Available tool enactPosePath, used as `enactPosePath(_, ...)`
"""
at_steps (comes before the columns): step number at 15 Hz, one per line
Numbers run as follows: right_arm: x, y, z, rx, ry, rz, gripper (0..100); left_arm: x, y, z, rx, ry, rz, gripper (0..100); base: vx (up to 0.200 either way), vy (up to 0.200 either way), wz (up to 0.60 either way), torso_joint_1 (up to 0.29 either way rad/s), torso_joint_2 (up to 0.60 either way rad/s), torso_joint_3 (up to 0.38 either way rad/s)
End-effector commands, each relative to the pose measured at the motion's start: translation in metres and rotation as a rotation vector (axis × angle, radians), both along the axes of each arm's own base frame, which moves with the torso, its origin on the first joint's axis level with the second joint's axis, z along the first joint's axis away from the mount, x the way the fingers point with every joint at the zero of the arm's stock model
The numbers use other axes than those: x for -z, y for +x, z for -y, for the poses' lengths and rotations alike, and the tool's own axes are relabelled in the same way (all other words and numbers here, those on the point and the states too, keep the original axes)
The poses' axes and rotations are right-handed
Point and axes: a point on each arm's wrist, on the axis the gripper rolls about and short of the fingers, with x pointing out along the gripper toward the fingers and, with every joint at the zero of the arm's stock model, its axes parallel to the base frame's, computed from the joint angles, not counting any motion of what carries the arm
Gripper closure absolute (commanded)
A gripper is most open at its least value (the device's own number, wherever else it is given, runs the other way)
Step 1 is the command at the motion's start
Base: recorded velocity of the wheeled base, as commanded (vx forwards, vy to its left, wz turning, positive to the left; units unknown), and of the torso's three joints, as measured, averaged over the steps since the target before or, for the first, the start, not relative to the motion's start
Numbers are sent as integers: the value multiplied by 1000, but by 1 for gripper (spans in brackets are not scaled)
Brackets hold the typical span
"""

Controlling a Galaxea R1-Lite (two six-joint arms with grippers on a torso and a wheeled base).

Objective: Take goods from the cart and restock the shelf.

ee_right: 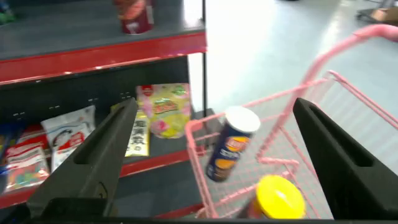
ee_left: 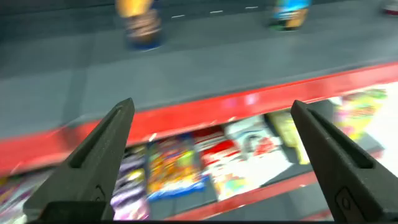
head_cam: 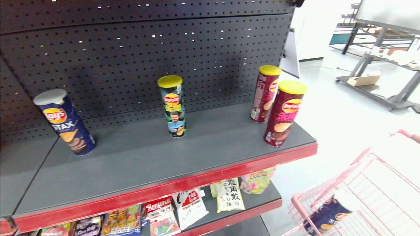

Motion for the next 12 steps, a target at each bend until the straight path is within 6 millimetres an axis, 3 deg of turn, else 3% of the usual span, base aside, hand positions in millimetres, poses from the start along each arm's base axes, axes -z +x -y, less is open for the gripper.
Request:
enactPosePath(1,0,0,0,-1,-1,0,0,0,0,0,-1,0,0,0,0,0,-600,-2,7,2)
enactPosePath(9,0,0,0,-1,1,1,0,0,0,0,-1,0,0,0,0,0,-600,3,2,1)
enactPosePath(12,0,0,0,-1,1,1,0,0,0,0,-1,0,0,0,0,0,0,0,0,0)
